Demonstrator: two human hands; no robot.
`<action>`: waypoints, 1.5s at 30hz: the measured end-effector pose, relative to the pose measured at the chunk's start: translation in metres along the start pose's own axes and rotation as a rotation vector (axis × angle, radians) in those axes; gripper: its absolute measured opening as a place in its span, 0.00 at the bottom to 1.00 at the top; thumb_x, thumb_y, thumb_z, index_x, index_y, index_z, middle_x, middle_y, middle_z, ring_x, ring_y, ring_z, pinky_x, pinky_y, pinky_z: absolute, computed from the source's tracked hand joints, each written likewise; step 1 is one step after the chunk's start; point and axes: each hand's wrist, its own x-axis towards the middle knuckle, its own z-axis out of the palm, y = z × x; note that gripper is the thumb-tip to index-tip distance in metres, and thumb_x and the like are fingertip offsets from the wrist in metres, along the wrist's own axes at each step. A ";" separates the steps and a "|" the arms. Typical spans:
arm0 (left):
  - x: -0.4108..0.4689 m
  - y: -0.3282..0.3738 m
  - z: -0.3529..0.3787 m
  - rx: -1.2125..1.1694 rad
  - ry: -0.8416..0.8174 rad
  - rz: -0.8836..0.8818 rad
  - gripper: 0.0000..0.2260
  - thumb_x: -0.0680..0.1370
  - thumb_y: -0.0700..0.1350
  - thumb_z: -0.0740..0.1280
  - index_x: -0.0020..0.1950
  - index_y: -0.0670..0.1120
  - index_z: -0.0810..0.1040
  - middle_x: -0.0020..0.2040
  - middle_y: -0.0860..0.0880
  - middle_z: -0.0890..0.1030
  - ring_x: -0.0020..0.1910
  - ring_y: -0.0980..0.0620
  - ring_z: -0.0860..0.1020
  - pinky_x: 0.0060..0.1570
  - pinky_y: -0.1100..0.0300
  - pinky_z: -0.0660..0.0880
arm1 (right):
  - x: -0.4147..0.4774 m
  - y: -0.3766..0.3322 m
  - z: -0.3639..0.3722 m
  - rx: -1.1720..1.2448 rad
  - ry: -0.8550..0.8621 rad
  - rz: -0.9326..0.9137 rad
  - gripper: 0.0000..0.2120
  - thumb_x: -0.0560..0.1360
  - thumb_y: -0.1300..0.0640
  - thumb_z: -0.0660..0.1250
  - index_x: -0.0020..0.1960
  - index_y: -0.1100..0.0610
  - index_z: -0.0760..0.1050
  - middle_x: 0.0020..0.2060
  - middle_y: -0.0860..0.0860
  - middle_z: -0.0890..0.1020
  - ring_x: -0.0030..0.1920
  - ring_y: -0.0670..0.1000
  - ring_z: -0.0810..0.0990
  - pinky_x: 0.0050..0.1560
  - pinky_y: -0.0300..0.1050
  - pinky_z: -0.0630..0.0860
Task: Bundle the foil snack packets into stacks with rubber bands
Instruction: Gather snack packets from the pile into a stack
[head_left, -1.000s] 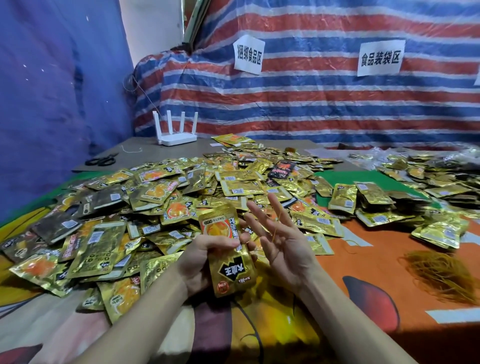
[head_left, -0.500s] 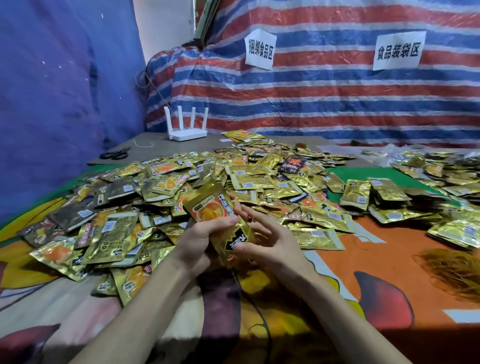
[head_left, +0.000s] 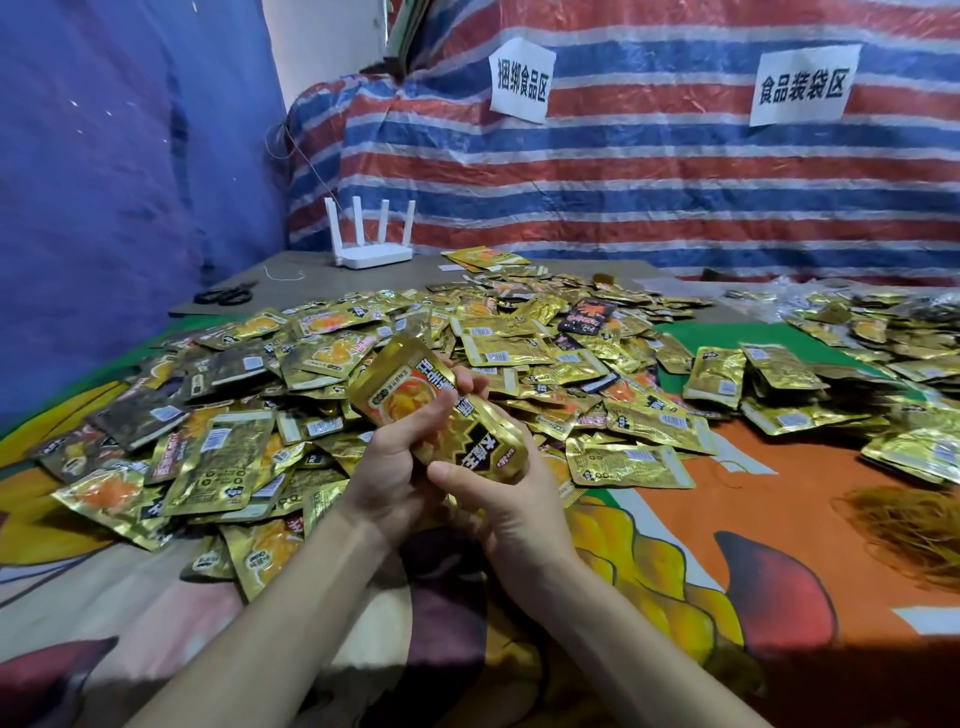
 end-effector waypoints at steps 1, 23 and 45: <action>0.000 0.001 0.000 -0.020 0.016 0.003 0.09 0.71 0.48 0.78 0.49 0.51 0.86 0.49 0.52 0.84 0.58 0.53 0.81 0.61 0.52 0.77 | 0.000 0.000 0.002 -0.010 0.017 0.000 0.35 0.59 0.64 0.82 0.64 0.52 0.76 0.54 0.57 0.86 0.56 0.60 0.85 0.48 0.52 0.81; -0.006 -0.013 -0.011 0.937 0.210 -0.060 0.26 0.59 0.59 0.79 0.53 0.49 0.82 0.46 0.52 0.87 0.45 0.54 0.85 0.43 0.58 0.82 | 0.004 -0.031 -0.013 0.273 0.349 0.087 0.25 0.66 0.67 0.76 0.61 0.73 0.75 0.53 0.69 0.83 0.47 0.64 0.84 0.54 0.63 0.81; -0.008 -0.012 -0.011 1.549 0.179 0.672 0.05 0.72 0.36 0.71 0.38 0.39 0.77 0.38 0.49 0.77 0.36 0.53 0.75 0.39 0.62 0.74 | -0.004 -0.041 -0.022 0.217 0.441 0.075 0.15 0.64 0.68 0.77 0.50 0.67 0.80 0.45 0.66 0.85 0.39 0.62 0.86 0.38 0.61 0.84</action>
